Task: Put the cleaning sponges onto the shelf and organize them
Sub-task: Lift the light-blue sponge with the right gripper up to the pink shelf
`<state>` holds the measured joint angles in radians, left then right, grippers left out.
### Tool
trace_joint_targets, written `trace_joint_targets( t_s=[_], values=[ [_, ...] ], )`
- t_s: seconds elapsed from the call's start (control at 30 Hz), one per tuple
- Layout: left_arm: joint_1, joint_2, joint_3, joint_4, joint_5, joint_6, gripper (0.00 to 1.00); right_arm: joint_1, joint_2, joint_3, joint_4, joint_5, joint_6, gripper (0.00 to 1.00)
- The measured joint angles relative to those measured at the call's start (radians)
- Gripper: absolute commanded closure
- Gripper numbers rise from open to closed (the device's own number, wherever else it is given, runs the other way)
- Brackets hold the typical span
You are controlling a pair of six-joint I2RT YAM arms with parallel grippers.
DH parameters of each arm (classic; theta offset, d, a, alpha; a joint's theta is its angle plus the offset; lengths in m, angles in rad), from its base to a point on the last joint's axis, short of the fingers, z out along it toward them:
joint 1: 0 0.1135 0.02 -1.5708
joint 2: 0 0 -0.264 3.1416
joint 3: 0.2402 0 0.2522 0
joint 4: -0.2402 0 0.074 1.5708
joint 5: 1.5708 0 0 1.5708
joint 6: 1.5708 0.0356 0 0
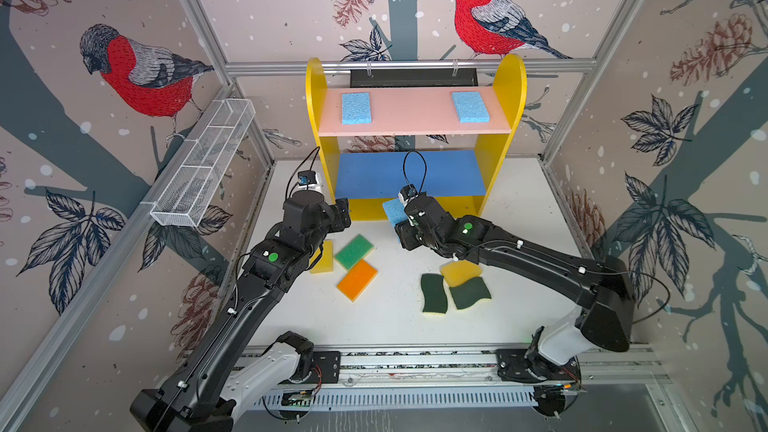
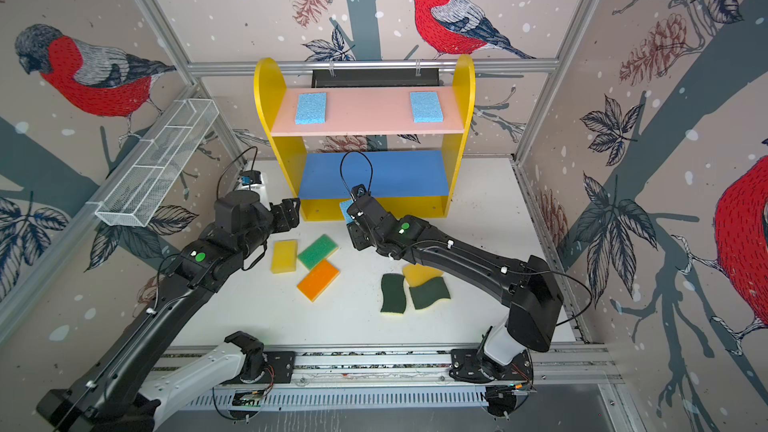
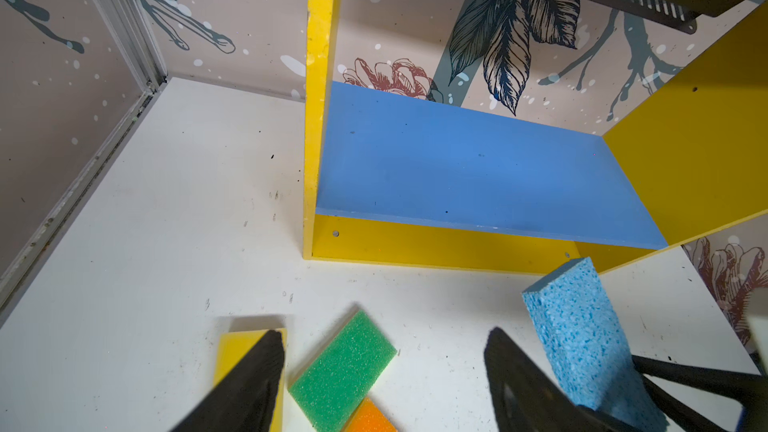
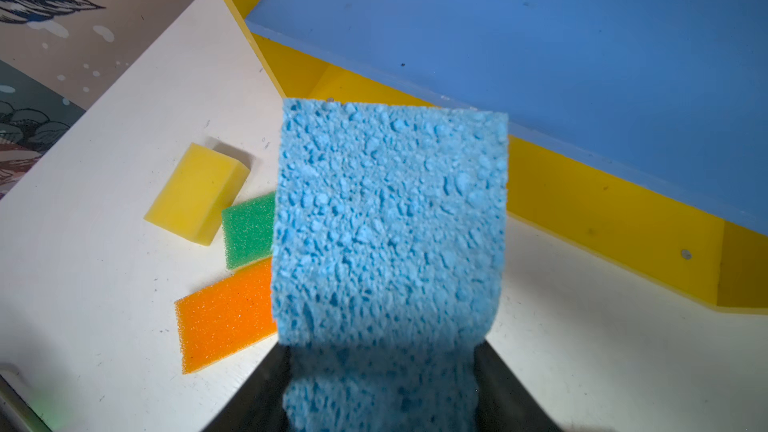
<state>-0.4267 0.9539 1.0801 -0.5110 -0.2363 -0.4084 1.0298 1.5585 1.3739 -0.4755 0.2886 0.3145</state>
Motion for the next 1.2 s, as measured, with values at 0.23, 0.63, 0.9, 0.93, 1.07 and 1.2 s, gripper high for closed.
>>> trace_joint_targets(
  t_s=[0.23, 0.63, 0.9, 0.93, 1.07, 1.2],
  values=[
    [0.0, 0.009, 0.024, 0.006, -0.004, 0.018, 0.23, -0.001, -0.034, 0.046, 0.011, 0.055, -0.058, 0.38],
    [0.0, 0.054, 0.077, 0.029, -0.026, 0.043, 0.23, -0.037, -0.019, 0.229, 0.03, 0.08, -0.159, 0.38],
    [0.0, 0.079, 0.097, 0.039, -0.029, 0.068, 0.23, -0.102, 0.02, 0.356, 0.051, 0.078, -0.21, 0.37],
    [0.0, 0.083, 0.098, 0.044, -0.029, 0.068, 0.23, -0.11, 0.025, 0.37, 0.056, 0.076, -0.213, 0.37],
    [0.0, 0.093, 0.098, 0.06, -0.029, 0.069, 0.23, -0.142, 0.041, 0.426, 0.058, 0.074, -0.236, 0.37],
    [0.0, 0.095, 0.098, 0.08, -0.028, 0.072, 0.23, -0.164, 0.051, 0.462, 0.08, 0.068, -0.241, 0.37]
  ],
)
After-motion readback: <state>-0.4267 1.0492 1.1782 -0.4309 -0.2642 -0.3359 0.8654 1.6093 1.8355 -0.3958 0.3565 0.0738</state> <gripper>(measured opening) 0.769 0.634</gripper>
